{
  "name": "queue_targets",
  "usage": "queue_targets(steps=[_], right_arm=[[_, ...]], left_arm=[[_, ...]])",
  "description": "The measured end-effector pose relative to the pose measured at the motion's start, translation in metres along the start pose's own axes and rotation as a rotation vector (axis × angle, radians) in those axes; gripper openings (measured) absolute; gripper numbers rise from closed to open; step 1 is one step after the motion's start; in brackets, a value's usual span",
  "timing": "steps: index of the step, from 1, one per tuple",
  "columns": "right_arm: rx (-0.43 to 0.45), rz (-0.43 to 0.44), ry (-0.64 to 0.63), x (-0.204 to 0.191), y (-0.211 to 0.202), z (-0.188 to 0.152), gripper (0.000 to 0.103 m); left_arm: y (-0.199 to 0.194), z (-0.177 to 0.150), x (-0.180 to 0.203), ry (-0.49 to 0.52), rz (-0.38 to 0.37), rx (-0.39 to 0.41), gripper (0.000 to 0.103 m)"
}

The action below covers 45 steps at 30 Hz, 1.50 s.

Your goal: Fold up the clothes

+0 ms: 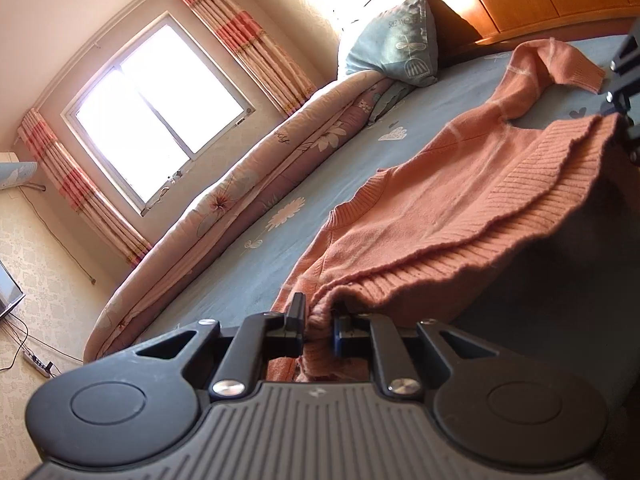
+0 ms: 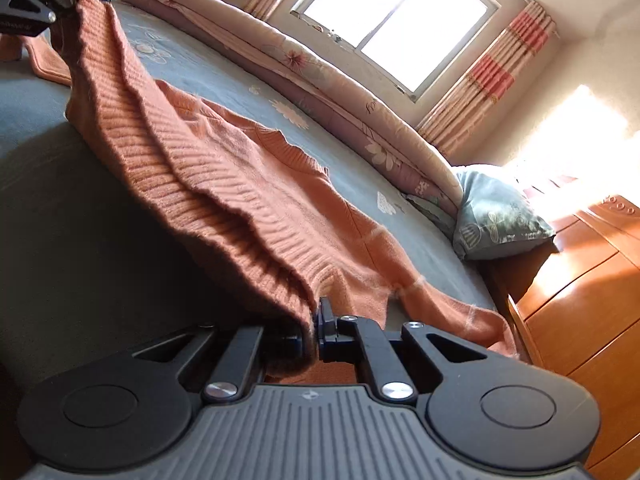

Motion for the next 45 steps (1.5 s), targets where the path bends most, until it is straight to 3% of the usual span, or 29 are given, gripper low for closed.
queue_targets(steps=[6, 12, 17, 23, 29, 34, 38, 42, 45], right_arm=[[-0.003, 0.106, -0.071, 0.010, -0.037, 0.006, 0.008], [-0.106, 0.230, -0.107, -0.014, -0.035, -0.012, 0.009], [-0.175, 0.313, -0.025, -0.024, -0.025, -0.026, 0.012], [-0.208, 0.374, 0.049, -0.027, -0.027, -0.033, 0.020], [-0.183, 0.466, 0.179, -0.002, -0.042, -0.027, 0.021], [-0.147, 0.494, 0.237, 0.024, -0.060, -0.025, 0.030], [-0.121, 0.458, 0.307, 0.050, -0.064, -0.024, 0.033], [-0.124, 0.405, 0.355, 0.066, -0.054, -0.027, 0.033], [-0.135, 0.395, 0.381, 0.072, -0.046, -0.032, 0.035]], left_arm=[[-0.026, -0.017, 0.004, 0.010, -0.076, -0.046, 0.013], [-0.033, -0.050, 0.030, 0.044, -0.179, -0.148, 0.014], [-0.025, -0.069, 0.053, 0.069, -0.229, -0.217, 0.016], [-0.027, -0.069, 0.052, 0.053, -0.238, -0.227, 0.018], [-0.040, -0.069, 0.023, -0.029, -0.231, -0.243, 0.018], [-0.052, -0.073, -0.012, -0.066, -0.170, -0.264, 0.019], [-0.037, -0.076, -0.037, -0.199, -0.144, -0.309, 0.019], [-0.011, -0.075, -0.052, -0.377, -0.195, -0.340, 0.026], [0.006, -0.071, -0.052, -0.425, -0.236, -0.345, 0.031]])
Point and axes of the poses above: each gripper's, at about its wrist camera, not at the fingertips, and y roughly the way its jaws point, x to its right, z to its top, the point moved 4 cm from there along y, roughly the way its jaws point, and after that the axes turned 9 degrees about z, right-handed, at the moved point
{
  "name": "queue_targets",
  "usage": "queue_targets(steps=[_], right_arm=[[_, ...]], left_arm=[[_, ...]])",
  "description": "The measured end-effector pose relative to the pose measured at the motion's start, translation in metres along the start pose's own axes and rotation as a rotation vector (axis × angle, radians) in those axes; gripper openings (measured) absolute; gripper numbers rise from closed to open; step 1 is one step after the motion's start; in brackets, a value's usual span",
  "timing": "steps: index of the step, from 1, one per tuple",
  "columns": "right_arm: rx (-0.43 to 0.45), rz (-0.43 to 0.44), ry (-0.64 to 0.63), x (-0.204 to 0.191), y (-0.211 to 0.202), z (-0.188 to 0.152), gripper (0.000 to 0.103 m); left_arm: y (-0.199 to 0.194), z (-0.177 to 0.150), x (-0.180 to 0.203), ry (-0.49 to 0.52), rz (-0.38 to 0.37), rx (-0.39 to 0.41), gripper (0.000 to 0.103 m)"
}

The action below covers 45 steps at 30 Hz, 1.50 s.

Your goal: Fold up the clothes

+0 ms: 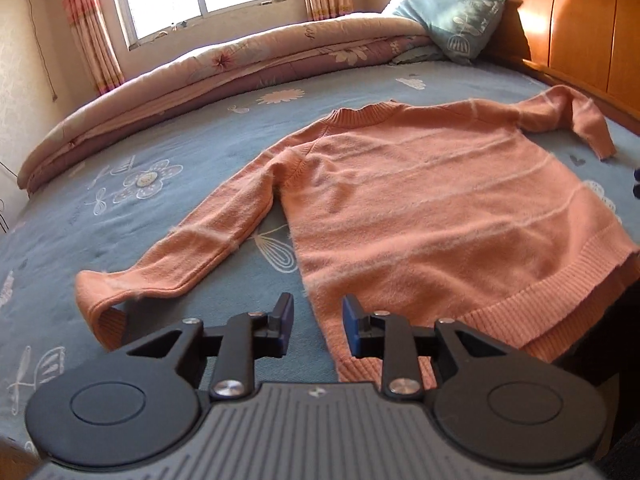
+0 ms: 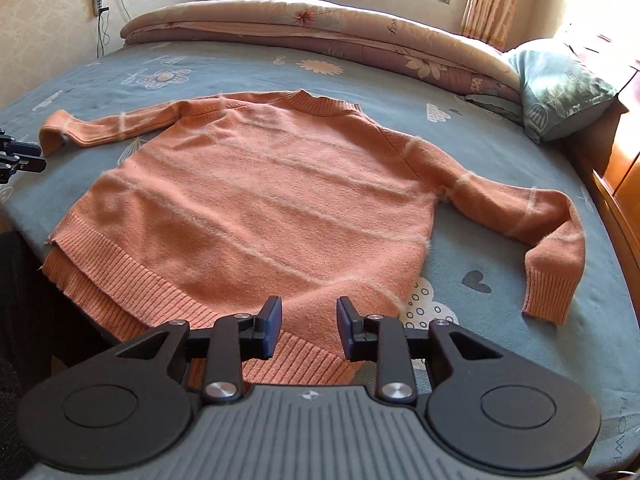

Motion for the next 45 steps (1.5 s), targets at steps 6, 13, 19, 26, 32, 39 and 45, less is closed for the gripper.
queue_targets(steps=[6, 13, 19, 26, 32, 39, 45], right_arm=[[-0.020, -0.006, 0.122, 0.040, 0.017, -0.003, 0.038], [-0.039, -0.035, 0.262, 0.087, 0.038, -0.006, 0.042], [-0.123, -0.077, 0.316, 0.103, 0.060, -0.028, 0.042], [-0.148, -0.050, 0.289, 0.081, 0.067, -0.045, 0.042], [-0.076, -0.042, 0.341, 0.080, 0.052, -0.045, 0.043], [-0.006, -0.049, 0.446, 0.080, 0.034, -0.062, 0.047], [0.046, -0.004, 0.546, 0.080, 0.031, -0.075, 0.051]], left_arm=[[0.030, 0.012, 0.002, -0.026, -0.023, -0.035, 0.042], [0.045, 0.010, 0.017, -0.018, -0.049, -0.064, 0.047], [0.042, 0.006, 0.048, 0.021, -0.115, -0.083, 0.048], [0.014, 0.018, 0.115, 0.212, -0.274, -0.008, 0.055], [-0.009, 0.023, 0.205, 0.466, -0.436, 0.108, 0.067], [-0.021, 0.019, 0.287, 0.662, -0.533, 0.179, 0.067], [-0.021, 0.008, 0.323, 0.778, -0.506, 0.181, 0.067]])
Point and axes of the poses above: each gripper's, at about its wrist camera, not at the fingertips, and y roughly the way its jaws point, x to its right, z to its top, the point moved 4 cm from there along y, roughly the way its jaws point, and after that the axes turned 9 degrees about z, right-handed, at the moved point
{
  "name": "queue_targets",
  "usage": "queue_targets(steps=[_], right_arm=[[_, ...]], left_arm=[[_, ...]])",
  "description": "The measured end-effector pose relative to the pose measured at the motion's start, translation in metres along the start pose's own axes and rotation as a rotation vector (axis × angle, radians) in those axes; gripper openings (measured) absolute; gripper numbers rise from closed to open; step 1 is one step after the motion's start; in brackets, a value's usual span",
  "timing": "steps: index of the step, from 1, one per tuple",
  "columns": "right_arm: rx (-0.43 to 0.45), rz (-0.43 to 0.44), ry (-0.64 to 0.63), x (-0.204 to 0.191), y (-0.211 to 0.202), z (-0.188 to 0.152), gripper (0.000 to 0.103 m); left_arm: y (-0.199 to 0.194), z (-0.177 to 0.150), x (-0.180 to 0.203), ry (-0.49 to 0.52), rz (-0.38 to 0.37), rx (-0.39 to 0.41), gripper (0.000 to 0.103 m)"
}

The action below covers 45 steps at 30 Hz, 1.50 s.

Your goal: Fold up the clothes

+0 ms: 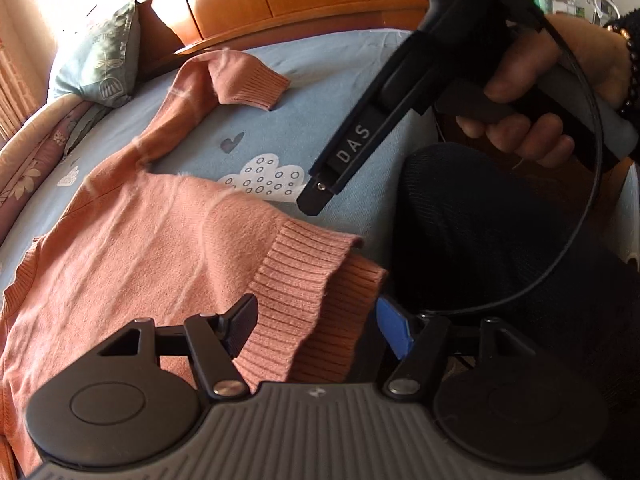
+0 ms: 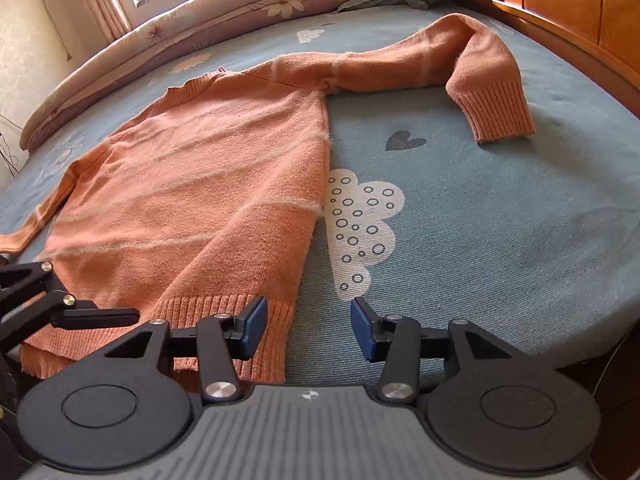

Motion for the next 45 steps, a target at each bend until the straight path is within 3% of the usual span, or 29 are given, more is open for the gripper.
queue_targets(steps=[7, 12, 15, 23, 30, 34, 39, 45], right_arm=[[0.037, 0.033, 0.052, 0.009, -0.001, 0.002, 0.054], [0.057, 0.052, 0.101, 0.019, -0.006, -0.002, 0.054], [0.059, 0.055, 0.112, 0.023, -0.007, -0.005, 0.054], [0.082, 0.089, 0.158, 0.034, -0.008, -0.007, 0.054], [0.101, 0.319, 0.310, 0.044, 0.003, -0.007, 0.054], [0.103, 0.415, 0.398, 0.048, 0.013, -0.003, 0.054], [0.097, 0.457, 0.433, 0.046, 0.024, 0.003, 0.054], [0.107, 0.531, 0.504, 0.042, 0.038, 0.015, 0.054]], left_arm=[[0.017, 0.004, 0.031, 0.173, 0.054, -0.011, 0.067], [0.027, 0.003, 0.049, 0.321, 0.184, 0.036, 0.069], [0.025, 0.007, 0.049, 0.352, 0.255, 0.065, 0.069], [0.015, 0.014, 0.002, 0.176, 0.356, 0.057, 0.069], [0.014, 0.009, -0.057, -0.097, 0.436, 0.001, 0.069], [0.022, -0.010, -0.088, -0.205, 0.496, -0.058, 0.069], [0.038, -0.042, -0.116, -0.353, 0.500, -0.169, 0.068], [0.035, -0.052, -0.111, -0.380, 0.468, -0.159, 0.068]])
Point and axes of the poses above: each gripper's, at about its wrist camera, not at the fingertips, and y roughly the way its jaws point, x to its right, z to its top, the point moved 4 cm from there along y, roughly the way its jaws point, and after that the axes turned 9 degrees about z, right-handed, at the moved point
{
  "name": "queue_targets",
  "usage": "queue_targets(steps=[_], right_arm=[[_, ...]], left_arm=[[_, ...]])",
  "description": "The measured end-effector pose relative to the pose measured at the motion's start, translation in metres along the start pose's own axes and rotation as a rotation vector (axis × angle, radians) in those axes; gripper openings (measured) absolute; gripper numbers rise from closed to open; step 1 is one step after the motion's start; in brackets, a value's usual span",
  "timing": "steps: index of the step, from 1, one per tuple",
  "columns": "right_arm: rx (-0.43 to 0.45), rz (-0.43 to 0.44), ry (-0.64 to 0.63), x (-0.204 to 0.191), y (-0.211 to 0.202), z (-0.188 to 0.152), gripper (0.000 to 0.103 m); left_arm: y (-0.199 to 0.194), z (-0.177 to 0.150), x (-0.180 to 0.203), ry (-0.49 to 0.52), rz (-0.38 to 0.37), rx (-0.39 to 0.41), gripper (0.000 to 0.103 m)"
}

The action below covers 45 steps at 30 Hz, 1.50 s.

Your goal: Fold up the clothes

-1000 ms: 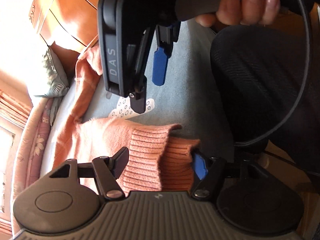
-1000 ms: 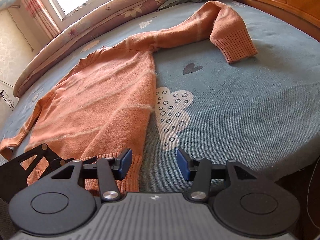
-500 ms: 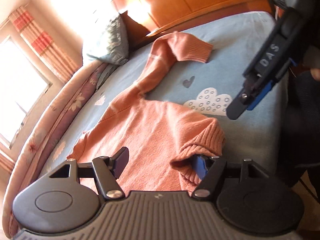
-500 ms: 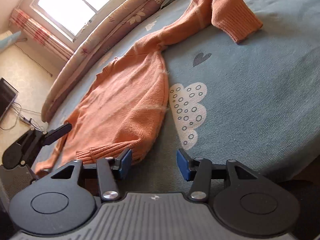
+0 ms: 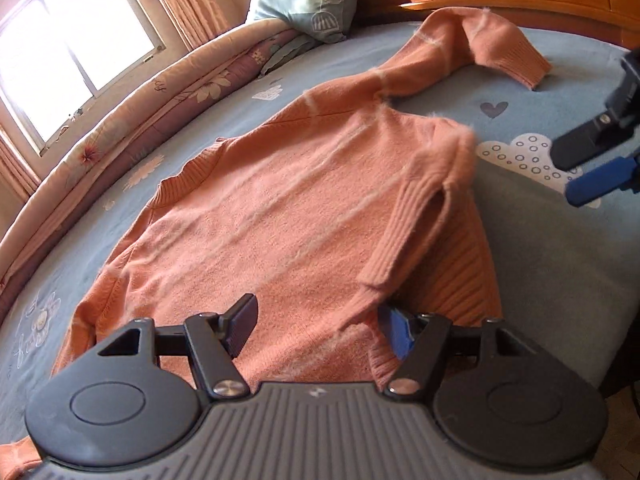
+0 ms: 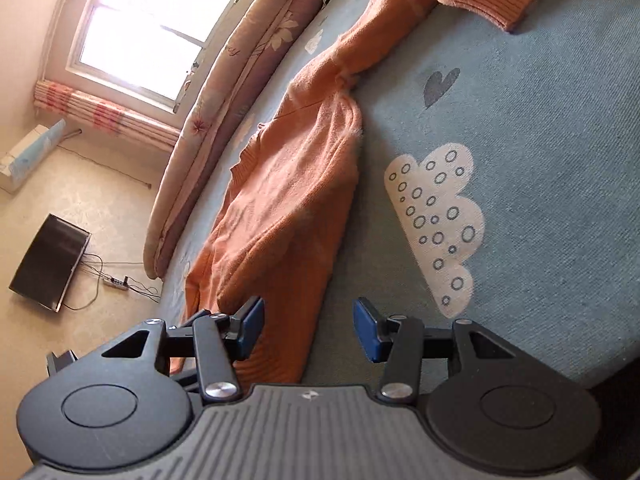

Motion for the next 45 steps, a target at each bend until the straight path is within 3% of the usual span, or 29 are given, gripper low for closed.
queue_targets(steps=[5, 14, 17, 18, 19, 24, 28, 31, 33, 35, 39, 41, 43, 45], right_arm=[[-0.016, 0.076, 0.041, -0.012, 0.026, 0.006, 0.054], [-0.033, 0.062, 0.056, -0.034, 0.063, 0.007, 0.054], [-0.030, 0.007, 0.019, -0.041, 0.068, 0.005, 0.052], [-0.022, -0.031, -0.014, -0.043, 0.065, 0.005, 0.046], [-0.014, -0.069, -0.048, -0.045, 0.062, 0.004, 0.028], [-0.012, -0.197, -0.149, -0.044, 0.033, 0.006, 0.024], [0.024, -0.262, -0.152, -0.032, 0.006, 0.012, 0.019], [0.036, -0.310, -0.106, -0.012, -0.009, 0.014, 0.023], [0.014, -0.293, -0.046, 0.002, -0.013, 0.011, 0.025], [0.002, -0.281, -0.023, 0.009, -0.015, 0.007, 0.038], [-0.004, -0.352, -0.081, 0.010, -0.013, 0.000, 0.045], [-0.018, -0.321, -0.070, 0.011, -0.011, 0.000, 0.054], [-0.038, -0.290, -0.065, 0.011, -0.006, -0.001, 0.054], [-0.053, -0.291, -0.104, 0.006, -0.002, -0.003, 0.032]], left_arm=[[-0.003, 0.000, 0.006, -0.003, -0.054, 0.025, 0.067], [-0.021, -0.002, 0.012, -0.024, -0.146, 0.066, 0.067], [-0.033, -0.003, 0.018, -0.005, -0.176, 0.098, 0.067], [-0.037, -0.003, 0.019, -0.004, -0.180, 0.106, 0.067], [-0.042, -0.003, 0.019, -0.005, -0.184, 0.114, 0.067], [-0.062, -0.006, 0.010, -0.053, -0.228, 0.137, 0.072], [-0.073, -0.009, 0.003, -0.055, -0.214, 0.153, 0.072], [-0.075, -0.010, 0.001, -0.055, -0.197, 0.156, 0.072], [-0.074, -0.011, -0.001, -0.061, -0.193, 0.150, 0.072], [-0.072, -0.010, -0.002, -0.063, -0.182, 0.142, 0.072], [-0.070, -0.011, -0.005, -0.061, -0.168, 0.137, 0.072], [-0.069, -0.012, -0.006, -0.063, -0.158, 0.131, 0.072], [-0.067, -0.014, -0.008, -0.067, -0.152, 0.120, 0.072], [-0.066, -0.015, -0.009, -0.070, -0.146, 0.115, 0.072]])
Point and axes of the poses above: each gripper's, at about its wrist camera, not at the fingertips, and y roughly the way its jaws point, x to its right, z to its top, the point moved 4 cm from there along y, roughly the way its jaws point, and after that the axes turned 9 degrees about z, right-handed, at the moved point
